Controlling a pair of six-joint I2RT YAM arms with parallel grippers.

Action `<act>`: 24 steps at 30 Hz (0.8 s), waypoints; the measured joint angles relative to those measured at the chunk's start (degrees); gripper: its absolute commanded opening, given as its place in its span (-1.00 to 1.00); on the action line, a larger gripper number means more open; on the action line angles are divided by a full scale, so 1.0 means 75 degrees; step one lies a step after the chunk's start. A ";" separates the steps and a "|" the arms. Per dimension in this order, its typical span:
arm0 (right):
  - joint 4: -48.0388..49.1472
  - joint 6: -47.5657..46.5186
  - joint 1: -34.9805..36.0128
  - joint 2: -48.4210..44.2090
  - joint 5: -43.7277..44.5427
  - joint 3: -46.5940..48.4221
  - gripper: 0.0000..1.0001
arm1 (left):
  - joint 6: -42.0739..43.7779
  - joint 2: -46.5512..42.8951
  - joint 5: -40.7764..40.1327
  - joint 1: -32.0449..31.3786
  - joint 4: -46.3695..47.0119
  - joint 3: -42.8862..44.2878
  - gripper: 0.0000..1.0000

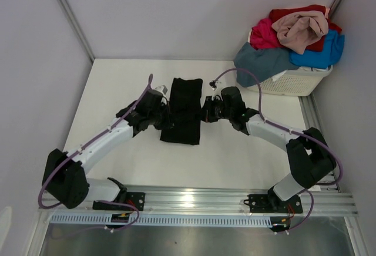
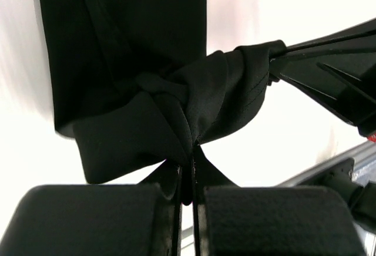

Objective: Fold and stack the t-shirts
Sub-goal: Fold the folded rectangular tshirt in 1/3 of the way

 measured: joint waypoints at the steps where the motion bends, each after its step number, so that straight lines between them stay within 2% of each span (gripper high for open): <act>1: 0.0020 -0.0020 -0.0058 0.0146 0.0032 0.0117 -1.00 | 0.0061 0.0259 0.0087 0.0085 0.0050 0.0140 -0.99; 7: 0.0117 -0.0125 -0.0411 0.1096 0.0198 0.0831 -1.00 | 0.0367 0.1810 0.0670 0.0530 0.0294 0.1195 -0.99; 15: 0.0096 -0.0306 -0.0632 0.2570 0.0370 0.1807 -1.00 | 0.0554 0.3483 0.1309 0.0941 0.0382 0.2448 -0.81; 24: -0.0216 -0.0589 -0.0662 0.3789 0.0565 0.3226 -1.00 | 0.0670 0.4503 0.1498 0.1125 0.0306 0.3177 -0.39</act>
